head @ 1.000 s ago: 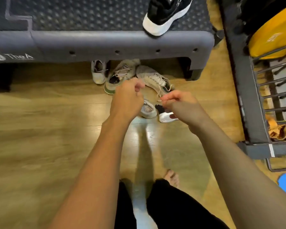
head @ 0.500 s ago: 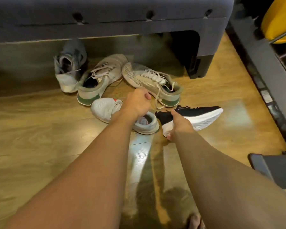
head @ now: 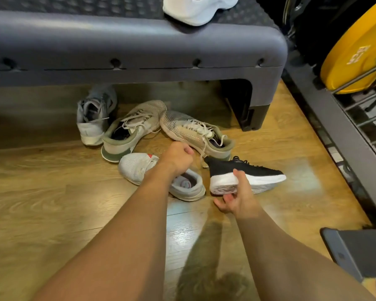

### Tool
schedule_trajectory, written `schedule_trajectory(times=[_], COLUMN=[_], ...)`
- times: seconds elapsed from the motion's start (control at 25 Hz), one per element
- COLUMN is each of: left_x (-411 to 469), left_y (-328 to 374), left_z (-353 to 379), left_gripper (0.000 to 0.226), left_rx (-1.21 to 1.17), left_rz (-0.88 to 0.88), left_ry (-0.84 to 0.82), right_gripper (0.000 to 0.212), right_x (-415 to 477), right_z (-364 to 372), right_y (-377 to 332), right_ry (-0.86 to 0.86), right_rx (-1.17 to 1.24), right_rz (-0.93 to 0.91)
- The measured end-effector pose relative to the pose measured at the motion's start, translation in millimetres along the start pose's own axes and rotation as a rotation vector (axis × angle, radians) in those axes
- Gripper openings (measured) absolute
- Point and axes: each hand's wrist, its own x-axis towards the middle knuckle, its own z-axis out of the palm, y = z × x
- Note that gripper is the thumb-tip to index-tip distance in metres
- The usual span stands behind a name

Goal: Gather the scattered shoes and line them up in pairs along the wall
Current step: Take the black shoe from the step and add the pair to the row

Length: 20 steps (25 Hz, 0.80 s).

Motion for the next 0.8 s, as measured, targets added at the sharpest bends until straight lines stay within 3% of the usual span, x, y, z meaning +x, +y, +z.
schedule_trajectory(times=[0.16,0.32,0.48,0.56,0.64,0.72,0.8], left_x=[-9,-19,-25,-23,-24,-24,-23], left_y=[27,56,65,59,51,40,25], left_z=[-12,-17,-48,-67,-80,-90,-99], left_gripper=[0.005,0.054,0.052,0.055,0.039,0.018,0.03], left_rx=[-0.195,-0.234,-0.156,-0.153,-0.144,-0.134,-0.188], left_rz=[0.081,0.147,0.154,0.164,0.19,0.183,0.103], left_ry=[-0.01,-0.236,-0.567,-0.602,-0.416,-0.069,0.101], right_gripper=[0.056,0.073,0.077,0.078,0.073,0.067,0.06], right_x=[-19,-38,-39,-43,-53,-70,-98], right_z=[1,7,18,29,42,60,82], right_y=[-17,-35,-42,-45,-46,-52,-68], right_ry=[-0.44,-0.811,-1.022,-1.114,-1.118,-1.022,-0.88], right_rx=[0.133,-0.081,-0.165,-0.181,-0.296,-0.523,-0.745], right_rz=[-0.101,-0.044,-0.027,0.017,0.012,-0.095,-0.288])
